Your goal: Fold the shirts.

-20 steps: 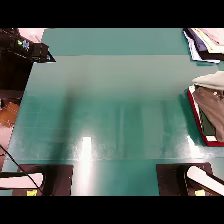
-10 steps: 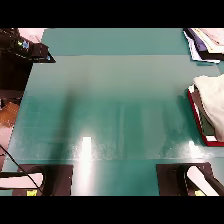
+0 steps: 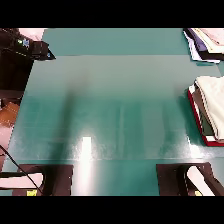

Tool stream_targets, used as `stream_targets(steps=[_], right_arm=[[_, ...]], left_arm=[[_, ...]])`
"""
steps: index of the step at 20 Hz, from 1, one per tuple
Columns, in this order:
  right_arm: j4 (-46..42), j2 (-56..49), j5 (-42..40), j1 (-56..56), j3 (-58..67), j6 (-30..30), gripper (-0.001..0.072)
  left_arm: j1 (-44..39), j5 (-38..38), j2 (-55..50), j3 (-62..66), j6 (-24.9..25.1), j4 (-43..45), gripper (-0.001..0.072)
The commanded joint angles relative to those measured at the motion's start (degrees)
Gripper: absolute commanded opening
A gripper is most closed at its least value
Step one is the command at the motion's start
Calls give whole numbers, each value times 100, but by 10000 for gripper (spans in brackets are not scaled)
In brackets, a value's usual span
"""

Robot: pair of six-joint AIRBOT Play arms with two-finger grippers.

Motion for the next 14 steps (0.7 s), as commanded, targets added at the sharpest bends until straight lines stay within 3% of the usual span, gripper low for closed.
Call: stream_targets(steps=[1, 3, 4, 14], right_arm=[[1464, 15, -227, 0, 323, 22, 421], [1906, 15, -267, 0, 398, 17, 114], [2046, 13, -278, 4, 409, 17, 20], [2166, 11, -306, 15, 407, 17, 19]], left_arm=[[0, 59, -2, 7, -13, -31, 29], [0, 59, -2, 7, -13, -31, 28], [0, 59, -2, 7, -13, -31, 28], [0, 61, -2, 7, -13, -31, 28]])
